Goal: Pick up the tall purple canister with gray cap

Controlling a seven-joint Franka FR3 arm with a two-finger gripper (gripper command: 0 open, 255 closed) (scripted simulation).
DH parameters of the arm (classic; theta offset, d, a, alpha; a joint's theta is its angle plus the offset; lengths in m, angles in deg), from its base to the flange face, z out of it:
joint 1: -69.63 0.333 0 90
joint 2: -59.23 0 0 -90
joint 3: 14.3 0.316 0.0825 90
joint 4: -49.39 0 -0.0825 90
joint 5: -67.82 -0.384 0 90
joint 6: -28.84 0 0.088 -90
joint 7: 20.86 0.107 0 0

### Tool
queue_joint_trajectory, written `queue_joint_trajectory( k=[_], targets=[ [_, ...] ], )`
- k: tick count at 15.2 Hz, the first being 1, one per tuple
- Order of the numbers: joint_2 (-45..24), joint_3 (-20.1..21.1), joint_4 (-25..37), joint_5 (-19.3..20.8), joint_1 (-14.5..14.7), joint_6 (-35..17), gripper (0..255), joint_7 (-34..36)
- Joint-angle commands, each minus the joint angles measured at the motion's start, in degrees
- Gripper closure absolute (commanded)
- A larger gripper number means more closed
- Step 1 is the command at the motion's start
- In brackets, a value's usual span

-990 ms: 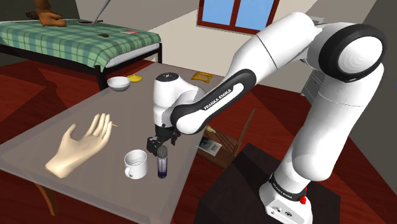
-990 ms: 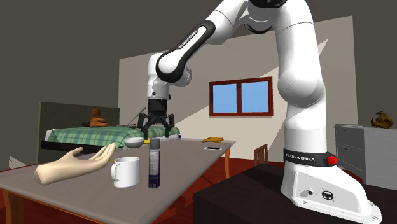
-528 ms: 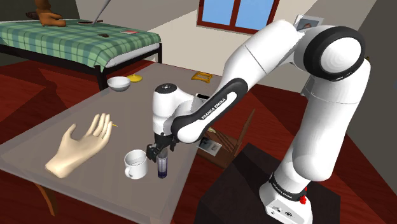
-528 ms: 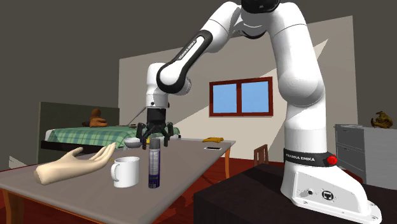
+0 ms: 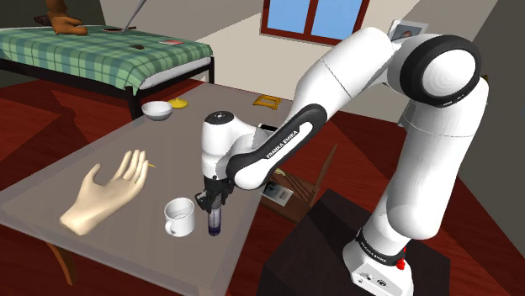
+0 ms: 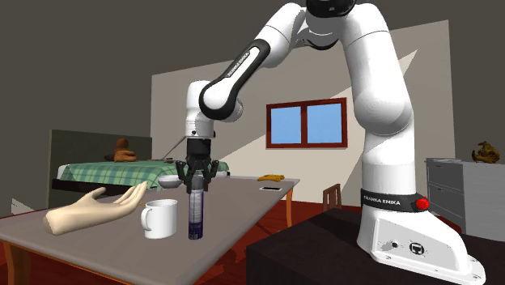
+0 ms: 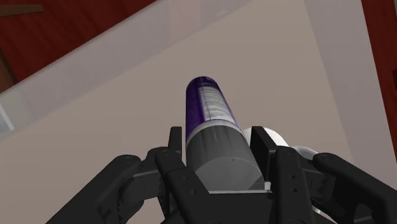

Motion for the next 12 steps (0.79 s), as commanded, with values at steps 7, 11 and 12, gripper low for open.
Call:
queue_joint_trajectory(
  k=[7, 11, 12],
  targets=[
    [2.6, 0.7, 0.3, -2.3, -0.5, 2.7, 255, -1.7],
    [5.1, 1.2, 1.0, -4.3, -0.9, 5.5, 255, -3.2],
    [5.7, 1.3, 1.3, -4.8, -0.9, 6.3, 255, -3.6]
  ],
)
